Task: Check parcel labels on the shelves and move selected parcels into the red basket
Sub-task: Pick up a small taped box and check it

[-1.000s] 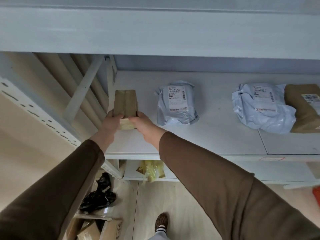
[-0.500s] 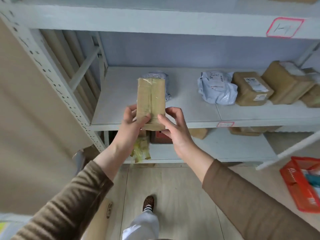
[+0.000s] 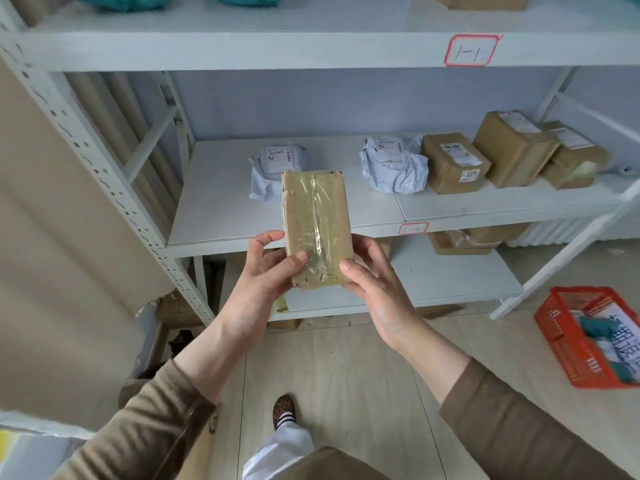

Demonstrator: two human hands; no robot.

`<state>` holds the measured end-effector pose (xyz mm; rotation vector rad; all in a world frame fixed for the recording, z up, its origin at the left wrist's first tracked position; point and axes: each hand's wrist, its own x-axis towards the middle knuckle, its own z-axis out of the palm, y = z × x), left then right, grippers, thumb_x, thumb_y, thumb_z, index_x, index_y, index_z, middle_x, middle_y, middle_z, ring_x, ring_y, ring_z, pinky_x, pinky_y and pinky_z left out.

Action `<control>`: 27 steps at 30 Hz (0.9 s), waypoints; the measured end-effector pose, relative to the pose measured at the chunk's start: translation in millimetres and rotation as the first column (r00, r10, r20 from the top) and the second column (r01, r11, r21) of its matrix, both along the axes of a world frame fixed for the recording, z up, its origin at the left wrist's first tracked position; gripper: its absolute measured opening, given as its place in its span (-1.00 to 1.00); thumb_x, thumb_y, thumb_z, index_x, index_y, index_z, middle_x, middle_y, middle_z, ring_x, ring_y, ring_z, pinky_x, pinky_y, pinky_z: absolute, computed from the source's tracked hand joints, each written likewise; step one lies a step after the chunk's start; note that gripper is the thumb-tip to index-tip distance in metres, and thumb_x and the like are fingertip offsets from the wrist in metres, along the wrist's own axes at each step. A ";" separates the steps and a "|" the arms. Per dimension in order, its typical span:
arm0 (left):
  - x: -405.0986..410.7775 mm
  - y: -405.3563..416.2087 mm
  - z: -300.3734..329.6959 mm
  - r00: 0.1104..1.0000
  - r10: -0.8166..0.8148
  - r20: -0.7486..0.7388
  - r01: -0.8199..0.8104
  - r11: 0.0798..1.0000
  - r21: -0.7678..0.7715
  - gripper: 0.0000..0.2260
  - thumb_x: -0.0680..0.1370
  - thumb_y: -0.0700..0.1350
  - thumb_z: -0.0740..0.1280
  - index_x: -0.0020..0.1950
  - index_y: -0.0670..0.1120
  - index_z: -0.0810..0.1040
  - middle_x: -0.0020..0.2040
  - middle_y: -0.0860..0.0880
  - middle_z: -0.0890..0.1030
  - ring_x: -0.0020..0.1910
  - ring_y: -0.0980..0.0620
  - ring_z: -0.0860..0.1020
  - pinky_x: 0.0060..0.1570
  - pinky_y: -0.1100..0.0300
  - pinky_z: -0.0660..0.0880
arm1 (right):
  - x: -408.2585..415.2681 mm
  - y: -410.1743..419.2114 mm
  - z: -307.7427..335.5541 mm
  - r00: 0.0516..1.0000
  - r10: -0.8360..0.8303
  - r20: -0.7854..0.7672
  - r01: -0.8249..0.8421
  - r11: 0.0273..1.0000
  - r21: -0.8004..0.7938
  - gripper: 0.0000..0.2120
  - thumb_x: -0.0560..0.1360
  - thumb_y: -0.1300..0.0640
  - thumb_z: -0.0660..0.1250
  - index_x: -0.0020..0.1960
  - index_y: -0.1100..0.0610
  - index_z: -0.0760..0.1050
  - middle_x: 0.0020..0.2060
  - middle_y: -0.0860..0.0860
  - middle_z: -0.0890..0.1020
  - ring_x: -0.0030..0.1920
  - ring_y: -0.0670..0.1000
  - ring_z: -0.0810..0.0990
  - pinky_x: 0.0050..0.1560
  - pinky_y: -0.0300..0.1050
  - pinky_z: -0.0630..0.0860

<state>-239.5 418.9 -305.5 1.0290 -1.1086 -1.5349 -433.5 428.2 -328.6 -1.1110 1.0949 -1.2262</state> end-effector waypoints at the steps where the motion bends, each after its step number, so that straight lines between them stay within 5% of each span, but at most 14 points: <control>1: -2.7 0.2 -0.9 0.997 0.049 0.054 -0.046 0.998 -0.045 -0.38 0.46 -0.07 0.50 0.44 -0.08 0.29 0.19 -0.16 0.66 0.07 -0.16 0.62 0.04 -0.03 0.59 | -0.6 0.2 -0.3 1.000 0.013 -0.014 -0.012 0.999 0.032 -0.60 0.52 0.04 0.35 0.35 -0.01 0.47 0.25 -0.08 0.66 0.31 -0.02 0.60 0.32 0.00 0.50; 4: -5.9 -1.3 -6.2 0.909 0.258 0.328 -0.139 0.928 -0.346 -0.34 0.37 0.00 0.58 0.33 0.03 0.28 0.28 -0.04 0.52 0.23 -0.05 0.55 0.19 -0.18 0.57 | -0.2 -2.3 -3.6 0.999 0.049 -0.003 -0.048 0.993 0.109 -0.64 0.56 -0.01 0.35 0.35 -0.04 0.50 0.25 -0.08 0.67 0.32 -0.05 0.60 0.47 0.17 0.38; 6: -5.7 -3.0 -10.4 0.736 0.426 0.526 -0.076 0.825 -0.560 -0.29 0.33 0.12 0.56 0.36 0.02 0.29 0.28 0.05 0.46 0.28 -0.03 0.46 0.30 -0.09 0.44 | 2.7 -5.1 -4.2 0.997 0.047 0.053 -0.055 0.986 0.155 -0.58 0.54 -0.08 0.37 0.38 -0.08 0.48 0.30 -0.05 0.64 0.34 -0.05 0.59 0.48 0.18 0.36; 8: -4.7 -4.4 -13.7 0.563 0.561 0.607 0.020 0.725 -0.689 -0.24 0.33 0.20 0.49 0.40 -0.08 0.33 0.29 0.03 0.48 0.25 -0.03 0.43 0.27 0.02 0.35 | 5.3 -9.0 -3.7 0.993 0.030 0.113 -0.050 0.983 0.177 -0.45 0.48 -0.19 0.38 0.43 -0.10 0.44 0.36 -0.03 0.61 0.38 -0.02 0.57 0.43 0.15 0.39; 10: -3.7 -5.8 -18.0 0.491 0.621 0.612 0.099 0.658 -0.747 -0.23 0.33 0.22 0.45 0.41 -0.13 0.33 0.33 -0.02 0.52 0.22 -0.03 0.43 0.20 0.08 0.31 | 7.1 -13.0 -2.1 0.988 0.010 0.151 -0.037 0.984 0.177 -0.41 0.45 -0.25 0.39 0.43 -0.12 0.43 0.35 -0.07 0.62 0.38 0.00 0.56 0.35 0.13 0.44; 15: 5.5 -15.3 -45.2 0.568 0.565 0.599 0.121 0.662 -0.739 -0.11 0.35 0.00 0.64 0.53 -0.13 0.24 0.45 0.06 0.40 0.34 0.02 0.42 0.36 -0.01 0.38 | 14.0 -21.4 0.2 0.986 -0.113 0.120 0.114 0.993 -0.004 -0.39 0.46 0.08 0.51 0.45 0.05 0.37 0.20 -0.08 0.67 0.22 -0.08 0.65 0.23 0.09 0.60; 17: 8.2 -19.2 -55.3 0.613 0.495 0.616 0.103 0.723 -0.684 -0.01 0.36 -0.05 0.66 0.62 -0.09 0.11 0.51 0.12 0.31 0.47 0.08 0.35 0.49 0.01 0.33 | 19.5 -20.5 0.5 0.986 -0.162 -0.031 0.156 0.976 -0.151 -0.31 0.45 0.31 0.53 0.47 0.11 0.28 0.21 -0.20 0.61 0.20 -0.19 0.63 0.13 -0.12 0.61; 19: 10.4 -23.6 -61.3 0.651 0.411 0.638 0.096 0.789 -0.607 0.04 0.40 -0.05 0.64 0.67 0.00 0.01 0.59 0.05 0.28 0.55 0.00 0.33 0.51 -0.13 0.34 | 20.2 -20.8 -6.0 0.938 -0.228 -0.261 0.133 0.931 -0.339 -0.21 0.42 0.30 0.56 0.50 0.09 0.21 0.32 -0.27 0.48 0.32 -0.14 0.55 0.25 -0.08 0.57; 23: 19.0 -32.9 -63.7 0.691 0.377 0.617 0.095 0.798 -0.595 0.00 0.43 -0.13 0.62 0.69 -0.05 0.05 0.61 0.06 0.30 0.57 0.10 0.30 0.52 -0.06 0.34 | 13.7 -25.1 -18.2 0.772 -0.348 -0.532 -0.093 0.766 -0.636 -0.16 0.37 0.28 0.60 0.50 0.18 0.21 0.52 0.14 0.34 0.57 0.11 0.31 0.54 0.01 0.34; 25: 24.9 -38.5 -62.2 0.649 0.408 0.643 0.103 0.789 -0.605 0.01 0.42 -0.20 0.62 0.69 -0.05 0.05 0.60 0.14 0.24 0.56 0.28 0.21 0.56 0.15 0.24 | 12.0 -27.1 -21.0 0.754 -0.358 -0.551 -0.133 0.737 -0.662 -0.22 0.37 0.31 0.57 0.46 0.17 0.22 0.54 0.16 0.32 0.61 0.11 0.26 0.56 -0.13 0.27; 27: 29.5 -45.4 -56.9 0.603 0.409 0.685 0.138 0.793 -0.594 0.07 0.40 -0.25 0.62 0.70 -0.02 0.00 0.61 0.14 0.16 0.58 0.27 0.11 0.59 0.13 0.18 | 6.4 -28.9 -23.7 0.742 -0.334 -0.581 -0.168 0.747 -0.644 -0.25 0.38 0.33 0.51 0.45 0.18 0.21 0.57 0.16 0.29 0.63 0.08 0.22 0.55 -0.19 0.25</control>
